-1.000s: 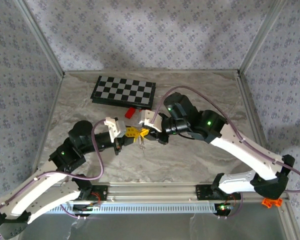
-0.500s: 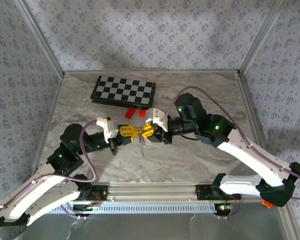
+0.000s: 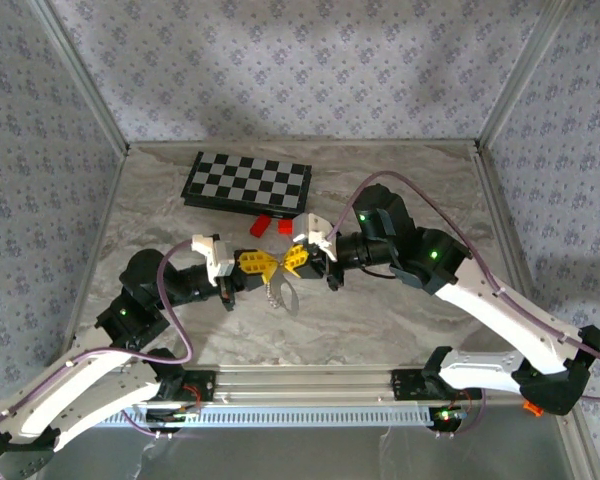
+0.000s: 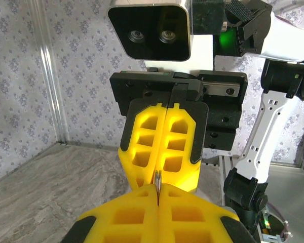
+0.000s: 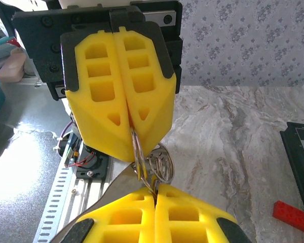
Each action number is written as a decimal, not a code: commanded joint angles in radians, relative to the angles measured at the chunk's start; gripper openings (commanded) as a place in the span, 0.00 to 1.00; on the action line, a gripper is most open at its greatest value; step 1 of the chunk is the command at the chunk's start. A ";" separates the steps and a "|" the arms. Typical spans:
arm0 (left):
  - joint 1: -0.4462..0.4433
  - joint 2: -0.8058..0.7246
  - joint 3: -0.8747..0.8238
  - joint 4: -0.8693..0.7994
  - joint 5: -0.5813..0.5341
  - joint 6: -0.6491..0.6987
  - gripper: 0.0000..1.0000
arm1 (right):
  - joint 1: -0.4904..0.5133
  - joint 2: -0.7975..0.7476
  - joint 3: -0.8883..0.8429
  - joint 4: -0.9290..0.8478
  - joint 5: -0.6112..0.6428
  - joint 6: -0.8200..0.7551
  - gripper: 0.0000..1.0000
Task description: Put the keys on the keyring
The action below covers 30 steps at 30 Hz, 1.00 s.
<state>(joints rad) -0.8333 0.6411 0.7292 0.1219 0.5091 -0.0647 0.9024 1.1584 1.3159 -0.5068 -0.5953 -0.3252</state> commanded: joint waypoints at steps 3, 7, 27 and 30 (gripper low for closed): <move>-0.002 -0.013 -0.006 0.116 0.030 -0.035 0.00 | 0.001 0.003 -0.004 0.009 -0.050 0.013 0.00; -0.002 -0.006 -0.019 0.149 0.030 -0.052 0.00 | 0.003 0.004 -0.003 0.007 -0.068 0.012 0.00; -0.002 0.003 -0.041 0.210 0.033 -0.083 0.00 | 0.029 0.023 0.017 -0.039 -0.096 -0.001 0.00; -0.002 0.008 -0.034 0.213 0.045 -0.088 0.00 | 0.030 0.017 0.015 -0.029 -0.097 -0.002 0.00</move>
<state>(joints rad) -0.8333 0.6498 0.6800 0.2443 0.5400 -0.1341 0.9134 1.1725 1.3163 -0.5152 -0.6453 -0.3256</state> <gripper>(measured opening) 0.045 0.051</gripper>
